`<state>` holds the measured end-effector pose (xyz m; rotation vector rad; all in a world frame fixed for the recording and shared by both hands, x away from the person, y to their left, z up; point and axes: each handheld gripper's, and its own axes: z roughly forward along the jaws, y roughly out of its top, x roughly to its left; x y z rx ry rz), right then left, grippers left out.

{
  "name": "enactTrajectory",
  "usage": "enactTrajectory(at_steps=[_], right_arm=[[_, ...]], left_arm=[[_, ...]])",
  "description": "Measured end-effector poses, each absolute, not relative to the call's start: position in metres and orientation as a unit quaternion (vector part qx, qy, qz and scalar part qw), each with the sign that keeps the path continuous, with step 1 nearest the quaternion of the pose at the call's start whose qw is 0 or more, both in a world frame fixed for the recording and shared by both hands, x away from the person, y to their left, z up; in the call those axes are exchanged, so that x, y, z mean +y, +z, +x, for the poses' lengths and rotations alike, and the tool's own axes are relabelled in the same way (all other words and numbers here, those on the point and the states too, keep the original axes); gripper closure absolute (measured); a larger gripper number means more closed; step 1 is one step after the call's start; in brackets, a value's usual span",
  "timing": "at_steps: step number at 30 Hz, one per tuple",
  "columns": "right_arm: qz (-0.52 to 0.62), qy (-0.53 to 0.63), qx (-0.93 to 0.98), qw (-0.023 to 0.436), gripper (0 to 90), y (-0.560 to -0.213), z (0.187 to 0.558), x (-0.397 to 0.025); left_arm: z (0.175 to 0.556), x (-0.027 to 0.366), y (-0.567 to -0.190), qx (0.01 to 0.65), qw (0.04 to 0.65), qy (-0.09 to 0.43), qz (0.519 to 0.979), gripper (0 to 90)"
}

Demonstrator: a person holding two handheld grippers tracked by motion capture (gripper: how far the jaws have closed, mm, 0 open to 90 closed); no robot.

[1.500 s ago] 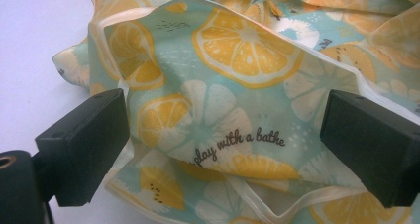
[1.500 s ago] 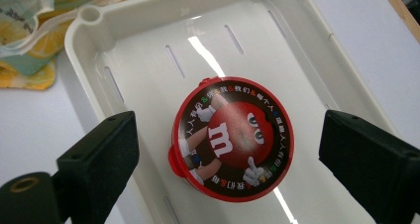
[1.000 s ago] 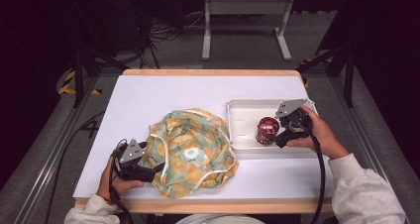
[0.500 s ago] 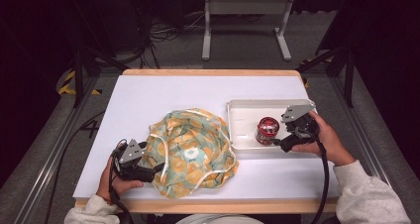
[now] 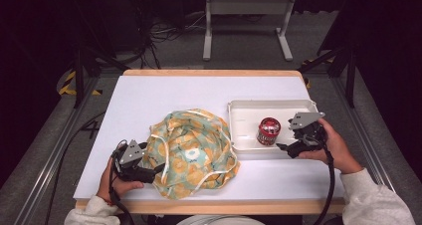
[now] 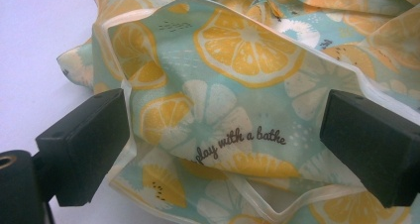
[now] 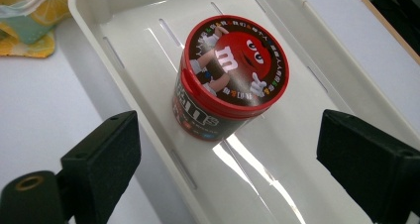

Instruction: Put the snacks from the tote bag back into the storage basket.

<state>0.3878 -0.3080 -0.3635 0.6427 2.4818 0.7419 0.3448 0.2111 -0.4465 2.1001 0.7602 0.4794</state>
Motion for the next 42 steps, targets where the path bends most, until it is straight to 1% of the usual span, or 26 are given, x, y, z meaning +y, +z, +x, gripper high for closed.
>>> enactTrajectory(at_steps=[13,18,20,22,31,42], right_arm=[[0.242,0.277,0.901,0.231,9.4,-0.376,0.375,-0.325],[0.25,0.275,0.897,0.24,9.3,-0.38,0.369,-0.33],[0.25,0.276,0.898,0.235,9.3,-0.382,0.368,-0.333],[0.251,0.278,0.894,0.244,9.3,-0.383,0.365,-0.336],[0.26,0.278,0.893,0.239,9.2,-0.391,0.354,-0.349],[0.271,0.289,0.88,0.262,8.5,-0.404,0.341,-0.368]], left_arm=[[0.345,0.211,-0.446,0.304,0.415,0.192,0.836,5.7],[0.344,0.211,-0.446,0.304,0.415,0.192,0.836,5.7],[0.344,0.211,-0.446,0.304,0.415,0.192,0.836,5.7],[0.344,0.211,-0.446,0.303,0.414,0.191,0.837,5.6],[0.345,0.211,-0.446,0.303,0.414,0.191,0.837,5.7],[0.345,0.21,-0.447,0.305,0.413,0.189,0.837,5.6]])
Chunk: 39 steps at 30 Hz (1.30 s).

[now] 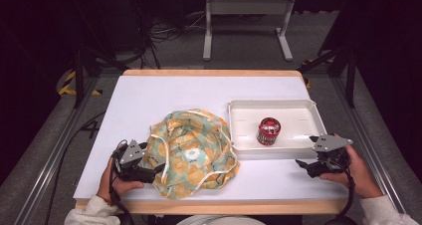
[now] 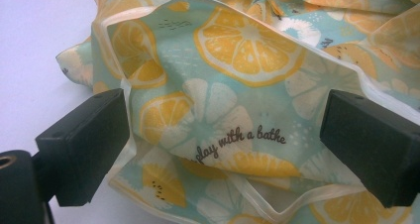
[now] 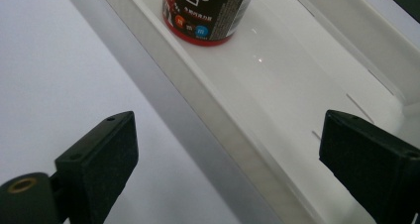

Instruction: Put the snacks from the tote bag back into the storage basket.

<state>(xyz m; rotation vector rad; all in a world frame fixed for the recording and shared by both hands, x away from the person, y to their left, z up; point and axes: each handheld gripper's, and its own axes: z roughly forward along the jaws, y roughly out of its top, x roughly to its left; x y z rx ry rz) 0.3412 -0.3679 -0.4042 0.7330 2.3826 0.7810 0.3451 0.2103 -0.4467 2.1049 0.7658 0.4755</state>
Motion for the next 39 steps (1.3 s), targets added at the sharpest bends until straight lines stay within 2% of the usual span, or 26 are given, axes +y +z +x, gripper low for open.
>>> enactTrajectory(at_steps=[12,20,39], right_arm=[[0.305,0.34,0.85,0.263,6.1,-0.421,0.327,-0.392],[0.315,0.355,0.831,0.288,5.6,-0.43,0.315,-0.4],[0.328,0.387,0.81,0.293,5.4,-0.431,0.309,-0.408]], left_arm=[[0.345,0.21,-0.447,0.306,0.413,0.189,0.837,5.6],[0.346,0.211,-0.447,0.307,0.413,0.189,0.836,5.6],[0.346,0.211,-0.447,0.308,0.413,0.187,0.837,5.5]])
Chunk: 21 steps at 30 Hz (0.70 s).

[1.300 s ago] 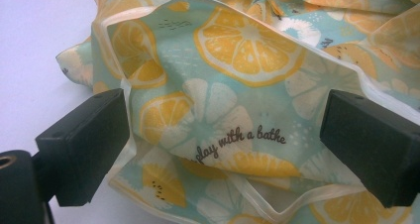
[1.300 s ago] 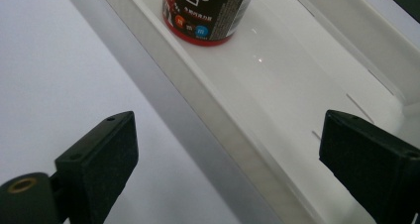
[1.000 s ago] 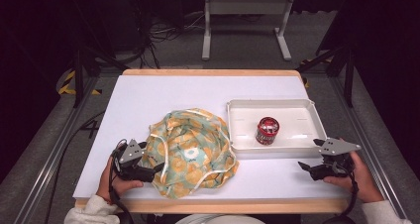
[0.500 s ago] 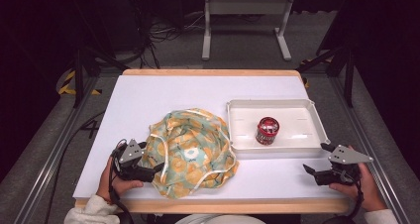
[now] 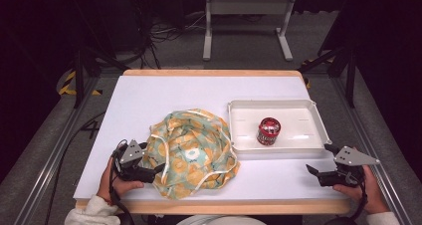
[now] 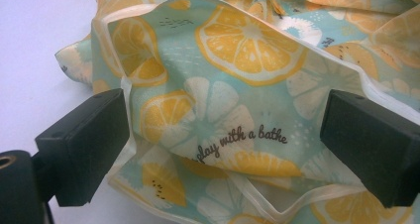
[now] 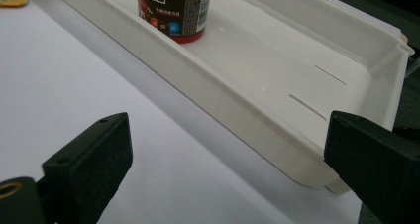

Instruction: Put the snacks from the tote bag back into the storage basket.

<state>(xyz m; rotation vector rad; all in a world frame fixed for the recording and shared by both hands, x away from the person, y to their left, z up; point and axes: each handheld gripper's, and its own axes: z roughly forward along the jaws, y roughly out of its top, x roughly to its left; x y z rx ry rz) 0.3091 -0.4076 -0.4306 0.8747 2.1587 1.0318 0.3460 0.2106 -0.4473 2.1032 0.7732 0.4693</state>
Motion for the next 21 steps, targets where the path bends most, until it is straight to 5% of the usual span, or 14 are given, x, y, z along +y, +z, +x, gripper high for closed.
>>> enactTrajectory(at_steps=[21], right_arm=[[0.322,0.393,0.812,0.286,5.9,-0.4302,0.3106,-0.4064]], left_arm=[[0.347,0.2101,-0.4475,0.31,0.411,0.185,0.837,5.5]])
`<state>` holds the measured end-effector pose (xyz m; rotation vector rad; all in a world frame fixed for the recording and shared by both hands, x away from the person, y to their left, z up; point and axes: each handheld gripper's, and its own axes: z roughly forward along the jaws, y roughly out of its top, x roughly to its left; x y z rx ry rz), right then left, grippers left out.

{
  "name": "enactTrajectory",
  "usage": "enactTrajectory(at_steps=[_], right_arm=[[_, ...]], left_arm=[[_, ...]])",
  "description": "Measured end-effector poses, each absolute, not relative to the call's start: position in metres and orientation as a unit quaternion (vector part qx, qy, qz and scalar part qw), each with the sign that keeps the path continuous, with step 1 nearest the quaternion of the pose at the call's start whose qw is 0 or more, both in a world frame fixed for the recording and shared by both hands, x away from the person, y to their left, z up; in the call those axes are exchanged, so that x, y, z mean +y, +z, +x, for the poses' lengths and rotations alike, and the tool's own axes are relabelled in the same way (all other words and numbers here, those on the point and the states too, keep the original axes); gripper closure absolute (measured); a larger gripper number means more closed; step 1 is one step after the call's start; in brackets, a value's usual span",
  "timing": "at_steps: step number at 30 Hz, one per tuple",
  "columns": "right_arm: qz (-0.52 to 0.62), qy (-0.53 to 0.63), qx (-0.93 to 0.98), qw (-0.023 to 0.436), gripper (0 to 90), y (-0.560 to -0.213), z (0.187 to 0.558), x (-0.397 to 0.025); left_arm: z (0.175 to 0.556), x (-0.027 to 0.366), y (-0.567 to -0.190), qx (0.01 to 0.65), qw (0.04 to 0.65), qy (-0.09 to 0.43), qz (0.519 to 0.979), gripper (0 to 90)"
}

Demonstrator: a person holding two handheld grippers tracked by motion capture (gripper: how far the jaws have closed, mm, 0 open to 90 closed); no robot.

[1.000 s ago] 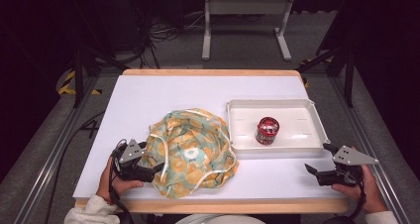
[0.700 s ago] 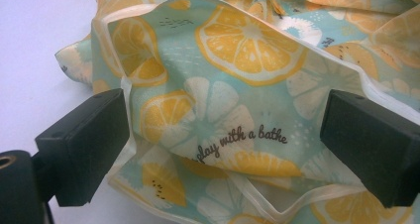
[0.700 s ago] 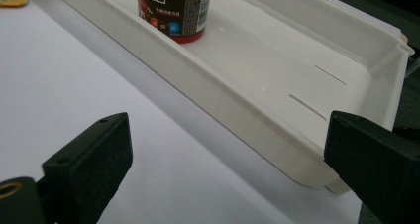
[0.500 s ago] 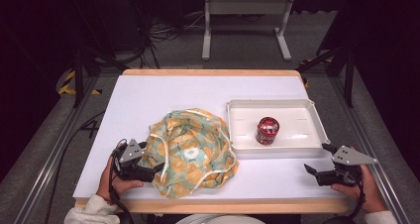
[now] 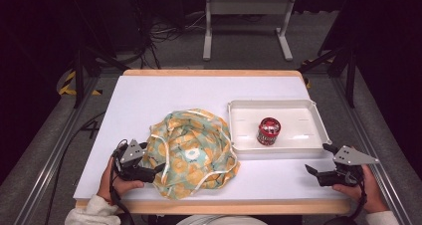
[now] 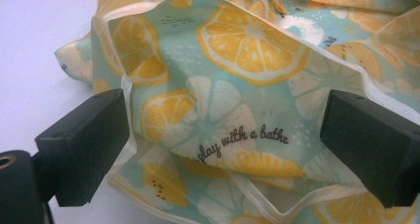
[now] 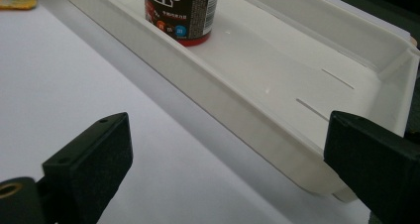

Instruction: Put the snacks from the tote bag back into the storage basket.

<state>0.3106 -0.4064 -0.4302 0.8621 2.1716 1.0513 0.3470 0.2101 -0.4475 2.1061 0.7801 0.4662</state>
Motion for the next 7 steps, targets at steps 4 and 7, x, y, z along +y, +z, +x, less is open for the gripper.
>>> enactTrajectory(at_steps=[4,7], right_arm=[[0.318,0.399,0.813,0.28,6.7,-0.428,0.3102,-0.4074],[0.317,0.403,0.812,0.278,6.7,-0.4266,0.3096,-0.4087]], left_arm=[[0.3474,0.2098,-0.4473,0.31,0.411,0.185,0.837,5.5],[0.348,0.2099,-0.447,0.311,0.412,0.185,0.836,5.5]])
